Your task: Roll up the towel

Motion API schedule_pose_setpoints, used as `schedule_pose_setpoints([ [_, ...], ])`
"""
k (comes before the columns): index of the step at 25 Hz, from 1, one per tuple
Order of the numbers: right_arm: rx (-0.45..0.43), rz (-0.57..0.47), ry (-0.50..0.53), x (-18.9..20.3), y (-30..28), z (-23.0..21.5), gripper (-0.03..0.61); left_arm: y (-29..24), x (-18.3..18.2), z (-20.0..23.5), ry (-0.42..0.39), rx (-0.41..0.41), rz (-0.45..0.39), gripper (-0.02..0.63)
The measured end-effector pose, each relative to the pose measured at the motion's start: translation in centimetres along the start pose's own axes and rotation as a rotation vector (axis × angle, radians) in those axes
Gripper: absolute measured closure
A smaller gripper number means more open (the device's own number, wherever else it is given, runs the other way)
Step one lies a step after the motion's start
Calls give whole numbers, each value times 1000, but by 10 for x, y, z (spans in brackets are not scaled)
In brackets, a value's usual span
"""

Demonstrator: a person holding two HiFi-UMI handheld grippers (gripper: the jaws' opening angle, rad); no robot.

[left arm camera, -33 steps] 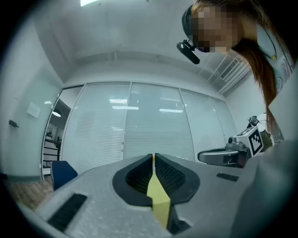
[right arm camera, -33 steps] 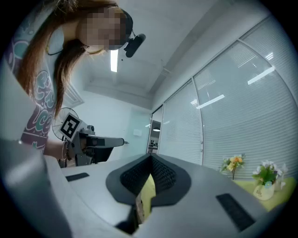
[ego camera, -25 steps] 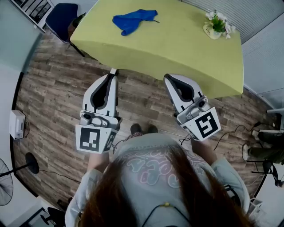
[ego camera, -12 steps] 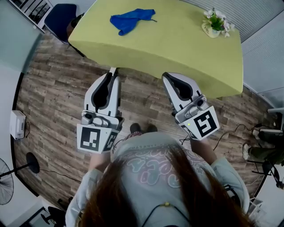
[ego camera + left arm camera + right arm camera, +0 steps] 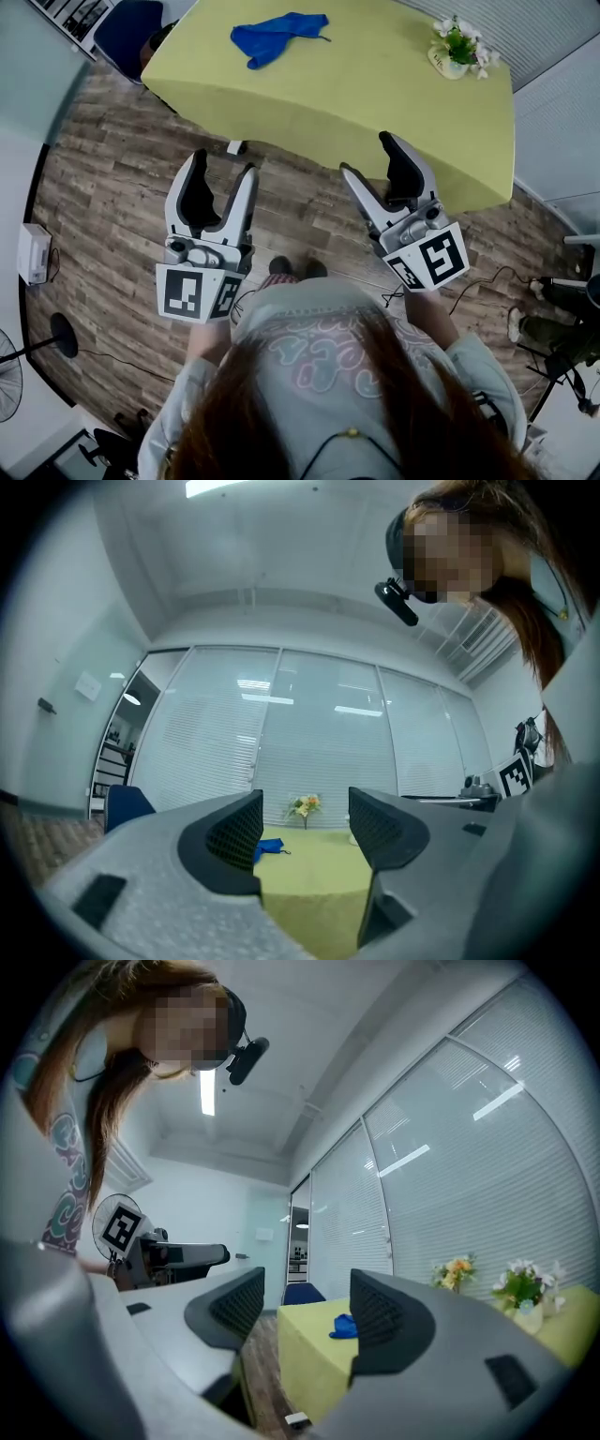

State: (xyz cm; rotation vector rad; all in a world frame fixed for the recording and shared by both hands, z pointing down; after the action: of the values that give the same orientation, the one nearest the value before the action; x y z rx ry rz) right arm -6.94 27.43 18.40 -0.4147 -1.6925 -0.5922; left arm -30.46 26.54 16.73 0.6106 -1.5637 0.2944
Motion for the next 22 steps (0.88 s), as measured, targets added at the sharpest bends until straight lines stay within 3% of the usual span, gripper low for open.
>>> schedule_pose_setpoints([
  [11,-37,34,-23,15,9,-10,307,4,11,-14,-16,-36,21,356],
  [22,-41,33,13,26,-28,-42,307,-41,36,16,-25,-23,8,356],
])
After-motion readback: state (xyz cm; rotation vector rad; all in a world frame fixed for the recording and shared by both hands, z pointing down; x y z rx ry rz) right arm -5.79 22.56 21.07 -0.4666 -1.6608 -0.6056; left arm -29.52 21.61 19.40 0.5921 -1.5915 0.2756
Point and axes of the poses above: the fingertips, and each gripper's own axes: y backward along the fingers, z to its left, x out of its underside, the point moved 6 cm from there along y, backward along the fingers, and after that the axes turned 9 degrees about -y, right-handed, at the moved point
